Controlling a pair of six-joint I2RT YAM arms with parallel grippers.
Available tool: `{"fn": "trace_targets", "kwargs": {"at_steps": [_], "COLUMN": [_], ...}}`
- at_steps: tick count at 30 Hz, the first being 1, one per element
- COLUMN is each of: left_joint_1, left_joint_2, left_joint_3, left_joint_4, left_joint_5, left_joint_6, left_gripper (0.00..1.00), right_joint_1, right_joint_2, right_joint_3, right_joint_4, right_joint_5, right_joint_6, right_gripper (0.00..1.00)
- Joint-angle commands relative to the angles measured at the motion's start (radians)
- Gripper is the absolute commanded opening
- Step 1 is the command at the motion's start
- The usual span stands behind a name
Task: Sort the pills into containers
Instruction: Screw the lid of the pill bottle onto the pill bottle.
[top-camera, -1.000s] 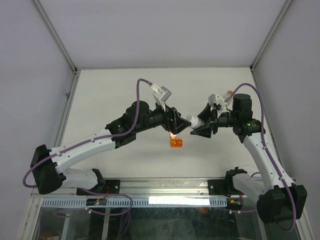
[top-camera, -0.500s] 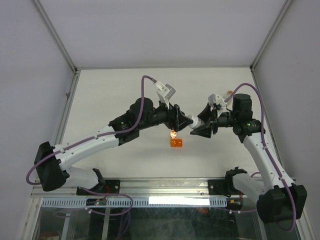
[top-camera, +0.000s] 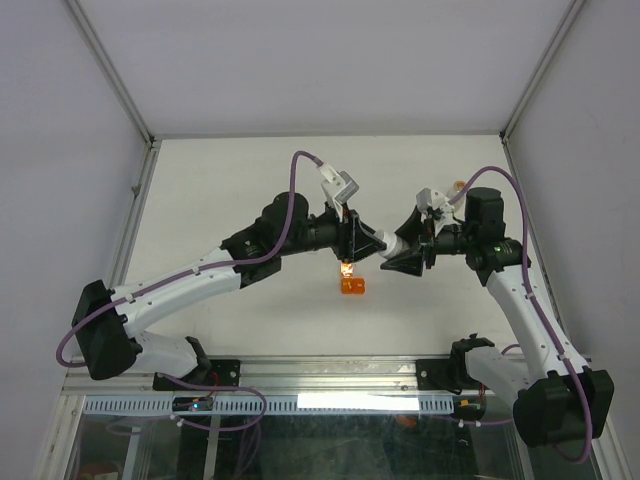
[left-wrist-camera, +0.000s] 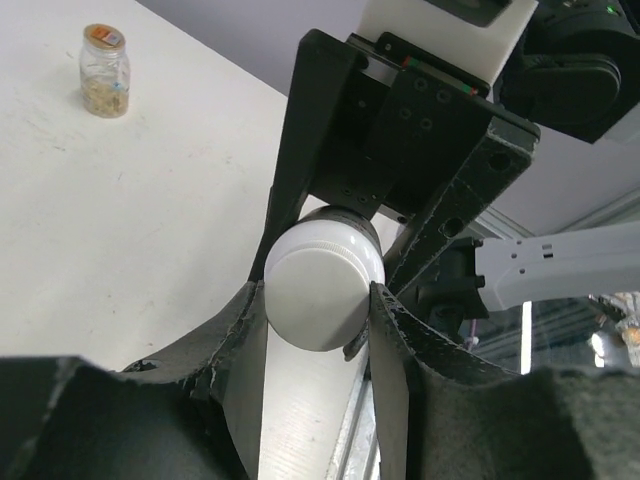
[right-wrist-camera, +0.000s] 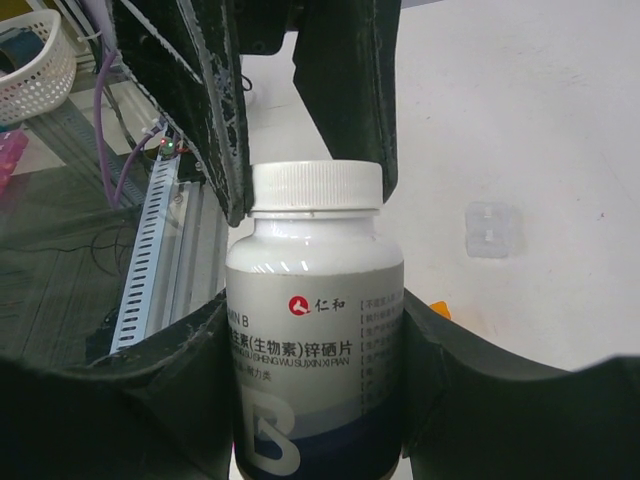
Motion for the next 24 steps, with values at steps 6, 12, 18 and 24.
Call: {"fn": "trace_targets", "kwargs": {"at_steps": [6, 12, 18, 24], "left_joint_1": [0.022, 0.054, 0.144, 0.185], "left_joint_2": [0.054, 0.043, -0.024, -0.116], "left_joint_3": [-0.014, -0.045, -0.166, -0.283], "left_joint_4": [0.089, 0.015, 0.479, 0.703], "left_joint_5": [0.611, 0.813, 0.647, 0.431], "left_joint_6": [0.422, 0.925, 0.552, 0.119], "left_gripper": [0.09, 0.11, 0.99, 0.99], "right_joint_1": [-0.005, -0.005, -0.005, -0.005], "right_joint_2": [-0.013, -0.013, -0.012, -0.011], "right_joint_3": [0.031, 0.032, 0.031, 0.031], "right_joint_4": [0.034, 0.034, 0.034, 0.034], "right_joint_5": [-0.012, -0.014, -0.014, -0.016], "right_joint_6": [0.006, 0.006, 0.006, 0.006], "right_gripper": [0.00, 0.00, 0.00, 0.00]}}
